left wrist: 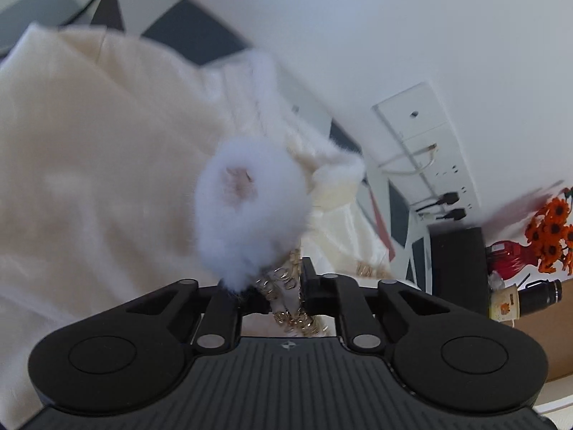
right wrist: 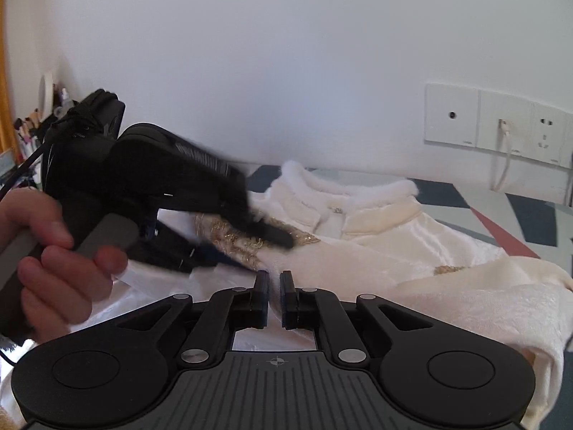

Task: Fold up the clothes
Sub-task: 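Grasp the fur cuff with the left gripper and lift the sleeve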

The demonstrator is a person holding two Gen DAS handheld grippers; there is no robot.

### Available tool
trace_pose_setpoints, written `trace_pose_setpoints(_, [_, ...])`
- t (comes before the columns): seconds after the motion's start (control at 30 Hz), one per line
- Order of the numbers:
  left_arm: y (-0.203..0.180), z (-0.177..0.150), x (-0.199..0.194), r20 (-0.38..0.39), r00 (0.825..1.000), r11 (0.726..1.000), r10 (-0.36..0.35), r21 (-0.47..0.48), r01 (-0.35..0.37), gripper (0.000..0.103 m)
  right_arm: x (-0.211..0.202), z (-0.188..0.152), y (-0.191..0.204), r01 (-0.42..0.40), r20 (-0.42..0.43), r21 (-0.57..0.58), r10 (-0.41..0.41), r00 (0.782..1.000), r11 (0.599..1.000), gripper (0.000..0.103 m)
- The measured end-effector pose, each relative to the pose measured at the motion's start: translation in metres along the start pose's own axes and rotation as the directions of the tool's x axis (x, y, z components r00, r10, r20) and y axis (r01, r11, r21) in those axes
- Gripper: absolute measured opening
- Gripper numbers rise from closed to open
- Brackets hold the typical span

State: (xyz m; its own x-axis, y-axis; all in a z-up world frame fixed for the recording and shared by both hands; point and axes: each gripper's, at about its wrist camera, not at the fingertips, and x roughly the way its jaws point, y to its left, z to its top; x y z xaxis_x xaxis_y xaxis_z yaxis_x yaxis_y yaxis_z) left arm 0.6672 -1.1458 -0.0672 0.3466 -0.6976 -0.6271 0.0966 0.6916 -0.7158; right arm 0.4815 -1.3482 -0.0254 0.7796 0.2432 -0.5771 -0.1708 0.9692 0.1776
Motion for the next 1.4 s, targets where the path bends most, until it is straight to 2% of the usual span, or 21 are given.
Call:
trace_pose_setpoints(0.07, [-0.013,0.005,-0.013,0.069,0.997,0.998,-0.016,0.068,0.011,0.011,-0.010,-0.005,0.005,0.033,0.012,0.007,-0.033,0.999,0.999,0.027])
trace_pose_setpoints(0.13, [-0.038,0.013,-0.035,0.164,0.985,0.983,-0.049,0.183,0.018,0.010,-0.017,-0.011,0.007,0.035,0.016,-0.003,-0.035,0.999,0.999,0.029])
trace_pose_setpoints(0.23, [-0.077,0.022,-0.068,0.293,0.947,0.932,-0.131,0.363,0.016,0.010,-0.022,-0.018,0.006,0.058,0.014,-0.021,-0.058,0.998,0.998,0.031])
trace_pose_setpoints(0.33, [-0.107,0.025,-0.098,0.399,0.895,0.873,-0.200,0.487,-0.022,0.010,-0.017,-0.021,-0.005,0.130,-0.015,-0.014,-0.130,0.991,0.991,0.032])
trace_pose_setpoints(0.4, [-0.109,0.026,-0.110,0.439,0.874,0.870,-0.207,0.491,-0.040,0.010,-0.018,-0.019,-0.017,0.152,-0.014,0.022,-0.152,0.988,0.988,0.032])
trace_pose_setpoints(0.43, [-0.105,0.027,-0.112,0.452,0.871,0.877,-0.192,0.477,-0.054,0.010,-0.022,-0.018,-0.023,0.145,-0.011,0.042,-0.145,0.989,0.988,0.032])
trace_pose_setpoints(0.53, [-0.078,0.025,-0.105,0.450,0.889,0.904,-0.087,0.411,-0.119,0.010,-0.036,-0.016,-0.047,0.088,0.001,0.115,-0.089,0.996,0.990,0.036])
trace_pose_setpoints(0.6, [-0.050,0.019,-0.092,0.417,0.909,0.920,0.002,0.355,-0.165,0.010,-0.045,-0.018,-0.063,0.053,-0.003,0.169,-0.054,0.999,0.984,0.037])
trace_pose_setpoints(0.67, [-0.025,0.010,-0.078,0.390,0.917,0.924,0.087,0.312,-0.220,0.010,-0.056,-0.020,-0.078,0.010,0.003,0.224,-0.011,1.000,0.974,0.037])
trace_pose_setpoints(0.73, [-0.006,0.000,-0.068,0.376,0.915,0.924,0.150,0.276,-0.265,0.010,-0.067,-0.023,-0.090,-0.023,0.021,0.270,0.018,1.000,0.963,0.037])
trace_pose_setpoints(0.87, [0.013,-0.009,-0.065,0.395,0.896,0.920,0.205,0.235,-0.314,0.010,-0.088,-0.023,-0.122,-0.059,0.088,0.377,0.028,0.996,0.924,0.044])
trace_pose_setpoints(0.93, [0.016,-0.013,-0.065,0.409,0.887,0.913,0.216,0.236,-0.332,0.010,-0.090,-0.023,-0.143,-0.063,0.126,0.449,0.006,0.992,0.891,0.048])
trace_pose_setpoints(0.97, [0.016,-0.014,-0.065,0.414,0.883,0.910,0.219,0.239,-0.338,0.010,-0.090,-0.023,-0.154,-0.066,0.145,0.486,-0.007,0.989,0.872,0.056])
trace_pose_setpoints(1.0, [0.018,-0.016,-0.069,0.416,0.883,0.908,0.218,0.245,-0.340,0.011,-0.091,-0.023,-0.165,-0.069,0.163,0.521,-0.020,0.986,0.851,0.058])
trace_pose_setpoints(1.03, [0.018,-0.020,-0.066,0.412,0.884,0.904,0.220,0.255,-0.344,0.011,-0.085,-0.025,-0.177,-0.033,0.152,0.569,-0.066,0.986,0.822,0.058])
trace_pose_setpoints(1.13, [0.018,-0.033,-0.057,0.392,0.889,0.888,0.237,0.283,-0.361,0.011,-0.059,-0.035,-0.216,0.107,0.071,0.706,-0.221,0.973,0.700,0.058])
trace_pose_setpoints(1.17, [0.018,-0.037,-0.054,0.384,0.890,0.884,0.245,0.289,-0.368,0.011,-0.049,-0.038,-0.227,0.120,0.046,0.748,-0.231,0.972,0.653,0.058])
trace_pose_setpoints(1.23, [0.022,-0.042,-0.050,0.372,0.891,0.882,0.260,0.285,-0.376,0.011,-0.029,-0.044,-0.247,0.113,0.012,0.818,-0.213,0.977,0.564,0.056])
trace_pose_setpoints(1.33, [0.025,-0.046,-0.051,0.373,0.887,0.880,0.271,0.277,-0.385,0.011,-0.009,-0.039,-0.255,0.097,0.003,0.834,-0.180,0.984,0.543,0.046])
trace_pose_setpoints(1.37, [0.026,-0.046,-0.052,0.380,0.885,0.881,0.270,0.273,-0.386,0.011,-0.003,-0.037,-0.257,0.092,0.000,0.837,-0.169,0.986,0.539,0.025])
trace_pose_setpoints(1.4, [0.026,-0.046,-0.054,0.387,0.882,0.882,0.269,0.268,-0.387,0.011,0.001,-0.033,-0.254,0.115,-0.012,0.822,-0.184,0.983,0.558,0.006])
